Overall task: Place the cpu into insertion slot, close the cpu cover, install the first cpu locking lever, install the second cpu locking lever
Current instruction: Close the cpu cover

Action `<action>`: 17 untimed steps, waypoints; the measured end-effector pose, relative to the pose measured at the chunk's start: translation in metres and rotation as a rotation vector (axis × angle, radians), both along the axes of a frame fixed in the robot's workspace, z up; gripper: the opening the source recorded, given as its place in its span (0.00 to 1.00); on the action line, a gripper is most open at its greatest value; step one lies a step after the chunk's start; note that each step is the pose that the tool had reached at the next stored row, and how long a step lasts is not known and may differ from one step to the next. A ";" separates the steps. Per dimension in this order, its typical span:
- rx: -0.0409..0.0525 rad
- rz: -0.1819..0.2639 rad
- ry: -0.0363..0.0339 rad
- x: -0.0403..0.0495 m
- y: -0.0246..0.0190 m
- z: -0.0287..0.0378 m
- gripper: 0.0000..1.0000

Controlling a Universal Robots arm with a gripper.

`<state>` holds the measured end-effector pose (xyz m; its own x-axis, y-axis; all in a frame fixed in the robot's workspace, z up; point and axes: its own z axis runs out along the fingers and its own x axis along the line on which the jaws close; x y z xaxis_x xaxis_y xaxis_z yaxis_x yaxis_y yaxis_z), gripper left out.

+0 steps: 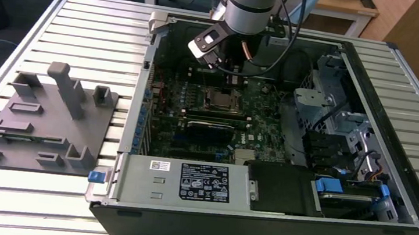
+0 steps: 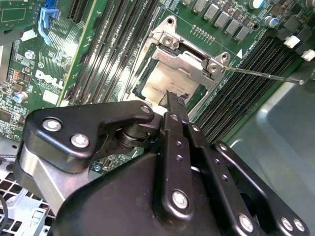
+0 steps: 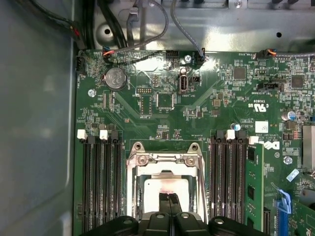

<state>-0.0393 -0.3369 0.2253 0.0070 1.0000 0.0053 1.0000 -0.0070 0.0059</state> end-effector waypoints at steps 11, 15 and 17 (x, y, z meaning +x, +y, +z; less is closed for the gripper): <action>0.0000 0.065 -0.0001 -0.0002 0.0000 -0.0003 0.11; 0.0000 0.118 0.0000 -0.0002 0.0000 -0.0004 0.11; 0.0000 0.143 0.0000 -0.0003 0.0000 -0.0005 0.11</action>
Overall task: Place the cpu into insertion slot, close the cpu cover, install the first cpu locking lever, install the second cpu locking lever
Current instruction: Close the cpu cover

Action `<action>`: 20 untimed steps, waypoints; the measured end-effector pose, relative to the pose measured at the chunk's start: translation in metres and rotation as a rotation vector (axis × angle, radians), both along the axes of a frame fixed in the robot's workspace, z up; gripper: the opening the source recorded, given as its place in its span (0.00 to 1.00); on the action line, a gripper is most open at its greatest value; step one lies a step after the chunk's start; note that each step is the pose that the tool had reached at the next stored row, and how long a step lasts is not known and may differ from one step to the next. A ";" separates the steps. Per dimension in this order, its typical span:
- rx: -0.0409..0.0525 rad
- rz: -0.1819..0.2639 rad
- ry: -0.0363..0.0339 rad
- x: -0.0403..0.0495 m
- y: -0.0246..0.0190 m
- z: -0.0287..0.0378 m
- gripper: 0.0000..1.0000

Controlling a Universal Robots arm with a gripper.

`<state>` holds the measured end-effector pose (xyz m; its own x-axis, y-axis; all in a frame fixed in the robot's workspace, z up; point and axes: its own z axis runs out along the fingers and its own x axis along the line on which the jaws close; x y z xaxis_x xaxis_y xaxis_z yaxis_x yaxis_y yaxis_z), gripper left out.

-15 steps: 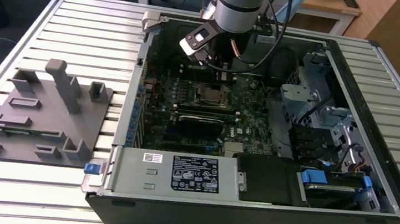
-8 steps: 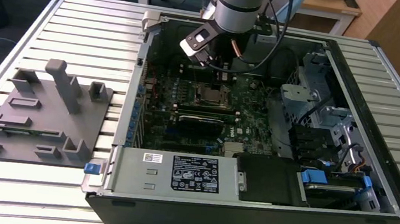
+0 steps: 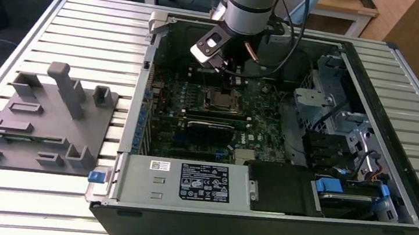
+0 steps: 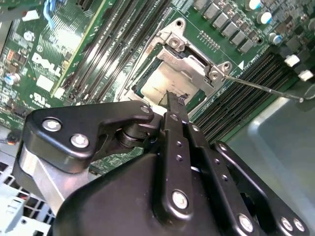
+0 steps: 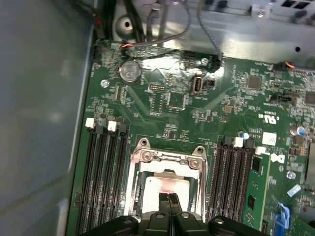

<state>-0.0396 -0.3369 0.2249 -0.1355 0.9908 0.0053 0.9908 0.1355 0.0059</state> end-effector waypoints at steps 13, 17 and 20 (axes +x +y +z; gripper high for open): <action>0.0000 0.134 0.0000 -0.0006 0.0000 -0.0002 0.11; 0.0000 0.170 0.0000 -0.0007 0.0000 -0.0002 0.11; 0.0000 0.199 0.0000 -0.0009 0.0000 -0.0002 0.11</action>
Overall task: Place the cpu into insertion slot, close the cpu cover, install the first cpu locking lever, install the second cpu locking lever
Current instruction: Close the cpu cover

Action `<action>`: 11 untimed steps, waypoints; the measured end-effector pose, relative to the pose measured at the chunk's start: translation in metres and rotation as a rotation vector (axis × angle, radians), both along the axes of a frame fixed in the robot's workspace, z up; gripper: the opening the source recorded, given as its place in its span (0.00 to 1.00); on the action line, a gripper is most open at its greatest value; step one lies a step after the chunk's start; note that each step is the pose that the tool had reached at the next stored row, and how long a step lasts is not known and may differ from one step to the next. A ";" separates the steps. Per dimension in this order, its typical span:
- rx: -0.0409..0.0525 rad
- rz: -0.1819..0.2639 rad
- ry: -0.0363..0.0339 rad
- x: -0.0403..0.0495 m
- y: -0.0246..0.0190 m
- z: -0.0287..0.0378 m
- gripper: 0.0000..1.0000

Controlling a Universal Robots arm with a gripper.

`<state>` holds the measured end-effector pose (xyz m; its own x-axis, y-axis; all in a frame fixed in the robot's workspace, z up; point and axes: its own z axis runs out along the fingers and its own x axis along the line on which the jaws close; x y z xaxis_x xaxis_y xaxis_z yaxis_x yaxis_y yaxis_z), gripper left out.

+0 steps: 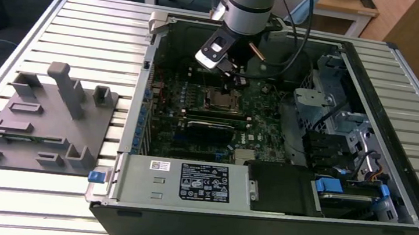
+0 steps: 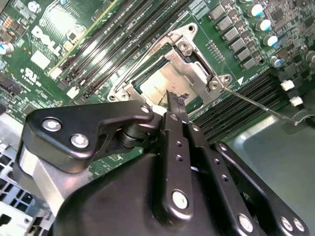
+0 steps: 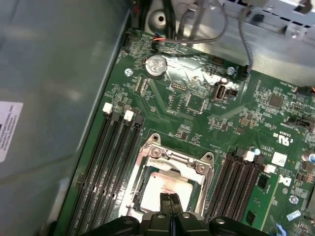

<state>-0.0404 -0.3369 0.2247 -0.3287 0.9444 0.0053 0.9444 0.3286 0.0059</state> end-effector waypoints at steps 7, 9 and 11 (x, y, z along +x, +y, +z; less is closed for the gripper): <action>0.0000 0.067 0.0000 -0.0002 0.0000 -0.0001 0.11; 0.0000 0.085 -0.0001 -0.0003 0.0000 -0.0001 0.11; 0.0000 0.101 -0.0001 -0.0004 0.0000 -0.0001 0.11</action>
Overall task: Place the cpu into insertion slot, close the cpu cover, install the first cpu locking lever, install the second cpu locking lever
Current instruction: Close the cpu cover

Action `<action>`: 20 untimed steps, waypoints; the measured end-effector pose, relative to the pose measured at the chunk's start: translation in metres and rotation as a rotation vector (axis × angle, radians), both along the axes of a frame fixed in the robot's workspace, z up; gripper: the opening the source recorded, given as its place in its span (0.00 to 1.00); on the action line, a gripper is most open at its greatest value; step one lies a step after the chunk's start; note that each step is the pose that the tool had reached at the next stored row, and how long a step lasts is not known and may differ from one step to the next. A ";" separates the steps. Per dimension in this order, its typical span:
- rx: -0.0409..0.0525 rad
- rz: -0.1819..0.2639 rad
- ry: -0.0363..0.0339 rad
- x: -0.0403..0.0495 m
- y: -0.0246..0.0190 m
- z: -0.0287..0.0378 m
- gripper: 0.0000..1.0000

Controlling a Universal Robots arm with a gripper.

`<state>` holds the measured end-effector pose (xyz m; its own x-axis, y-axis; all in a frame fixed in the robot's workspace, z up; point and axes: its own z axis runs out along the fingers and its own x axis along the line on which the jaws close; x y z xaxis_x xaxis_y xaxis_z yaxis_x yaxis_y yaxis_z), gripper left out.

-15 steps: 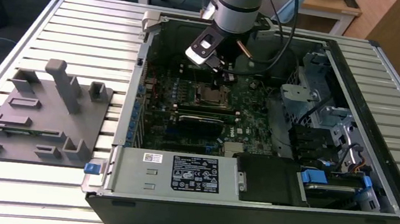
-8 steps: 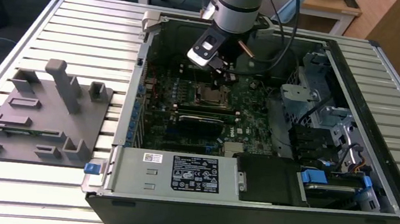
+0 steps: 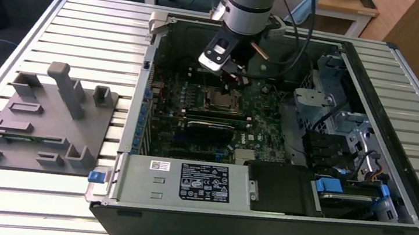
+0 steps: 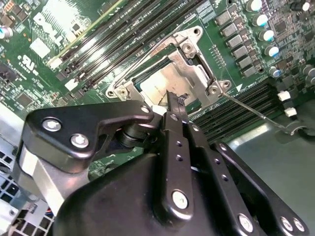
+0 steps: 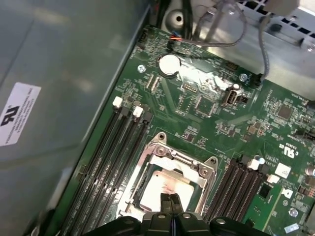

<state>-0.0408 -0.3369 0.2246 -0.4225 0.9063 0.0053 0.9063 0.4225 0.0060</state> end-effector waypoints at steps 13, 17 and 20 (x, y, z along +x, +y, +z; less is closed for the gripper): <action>0.0000 0.101 0.0000 -0.0007 0.0000 0.0000 0.11; 0.0000 0.131 -0.0001 -0.0011 0.0000 0.0000 0.11; 0.0000 0.150 0.0000 -0.0014 0.0000 0.0000 0.11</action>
<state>-0.0422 -0.3369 0.2246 -0.5535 0.8328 0.0052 0.8328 0.5535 0.0060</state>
